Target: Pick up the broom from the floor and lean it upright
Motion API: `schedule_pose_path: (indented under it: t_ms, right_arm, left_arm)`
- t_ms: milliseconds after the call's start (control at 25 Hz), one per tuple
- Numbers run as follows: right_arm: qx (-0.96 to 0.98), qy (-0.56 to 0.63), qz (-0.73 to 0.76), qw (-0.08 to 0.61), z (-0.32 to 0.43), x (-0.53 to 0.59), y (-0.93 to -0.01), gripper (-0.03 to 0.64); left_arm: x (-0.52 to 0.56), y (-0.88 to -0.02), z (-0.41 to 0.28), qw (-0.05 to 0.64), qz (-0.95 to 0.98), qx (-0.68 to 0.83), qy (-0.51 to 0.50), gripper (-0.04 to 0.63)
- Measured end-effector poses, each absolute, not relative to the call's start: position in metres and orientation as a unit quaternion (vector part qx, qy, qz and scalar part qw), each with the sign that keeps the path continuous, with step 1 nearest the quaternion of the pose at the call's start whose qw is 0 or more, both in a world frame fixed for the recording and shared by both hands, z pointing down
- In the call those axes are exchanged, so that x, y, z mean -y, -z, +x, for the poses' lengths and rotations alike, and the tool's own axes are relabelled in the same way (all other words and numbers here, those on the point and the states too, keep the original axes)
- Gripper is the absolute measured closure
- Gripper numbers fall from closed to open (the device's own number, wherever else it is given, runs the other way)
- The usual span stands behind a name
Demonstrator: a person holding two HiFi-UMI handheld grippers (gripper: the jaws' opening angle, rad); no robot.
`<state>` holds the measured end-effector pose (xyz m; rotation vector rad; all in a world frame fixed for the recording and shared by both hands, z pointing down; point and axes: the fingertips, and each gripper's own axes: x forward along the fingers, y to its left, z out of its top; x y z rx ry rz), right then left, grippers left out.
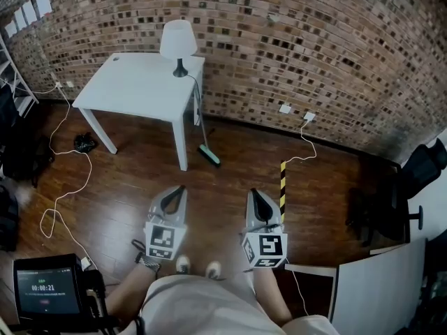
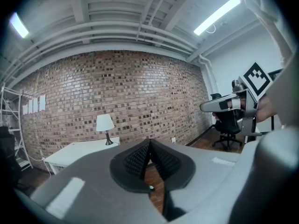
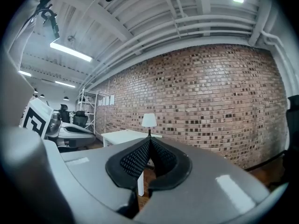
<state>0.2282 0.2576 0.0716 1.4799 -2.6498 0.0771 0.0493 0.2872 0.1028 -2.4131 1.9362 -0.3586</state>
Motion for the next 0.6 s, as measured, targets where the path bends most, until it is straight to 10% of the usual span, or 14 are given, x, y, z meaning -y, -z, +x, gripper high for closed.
schedule_pose_path:
  t_ms: [600]
  right_arm:
    - [0.865,-0.028,0.498,0.063,0.2265,-0.2648,-0.076,0.606]
  left_arm:
    - [-0.2907,-0.1053,0.0404,0.016,-0.777,-0.619,0.116,0.594]
